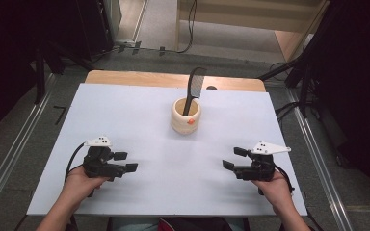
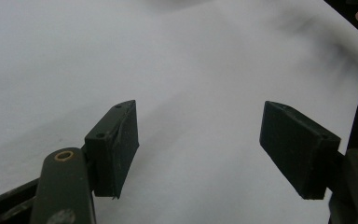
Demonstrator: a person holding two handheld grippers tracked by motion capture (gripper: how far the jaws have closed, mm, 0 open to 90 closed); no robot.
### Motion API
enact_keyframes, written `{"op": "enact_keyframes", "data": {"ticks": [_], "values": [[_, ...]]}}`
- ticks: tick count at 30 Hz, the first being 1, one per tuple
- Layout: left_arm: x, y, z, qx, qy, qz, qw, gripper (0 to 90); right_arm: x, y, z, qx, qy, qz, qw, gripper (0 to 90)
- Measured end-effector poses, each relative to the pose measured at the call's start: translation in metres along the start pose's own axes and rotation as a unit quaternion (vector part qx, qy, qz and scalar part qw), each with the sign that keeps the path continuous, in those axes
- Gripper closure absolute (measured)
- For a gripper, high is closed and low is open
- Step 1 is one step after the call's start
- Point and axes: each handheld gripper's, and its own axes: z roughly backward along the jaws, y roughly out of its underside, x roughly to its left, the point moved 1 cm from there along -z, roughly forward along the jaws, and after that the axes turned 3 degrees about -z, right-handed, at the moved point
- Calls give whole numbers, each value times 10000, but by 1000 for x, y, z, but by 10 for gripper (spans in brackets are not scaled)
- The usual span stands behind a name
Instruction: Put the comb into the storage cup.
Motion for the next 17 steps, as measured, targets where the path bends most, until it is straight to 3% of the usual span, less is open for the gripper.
{"op": "enact_keyframes", "data": {"ticks": [17], "values": [[1, 0, 0, -7, -2, 4, 10000, 287, 0, 1, -1, 58, 8, 6, 10000, 226]]}}
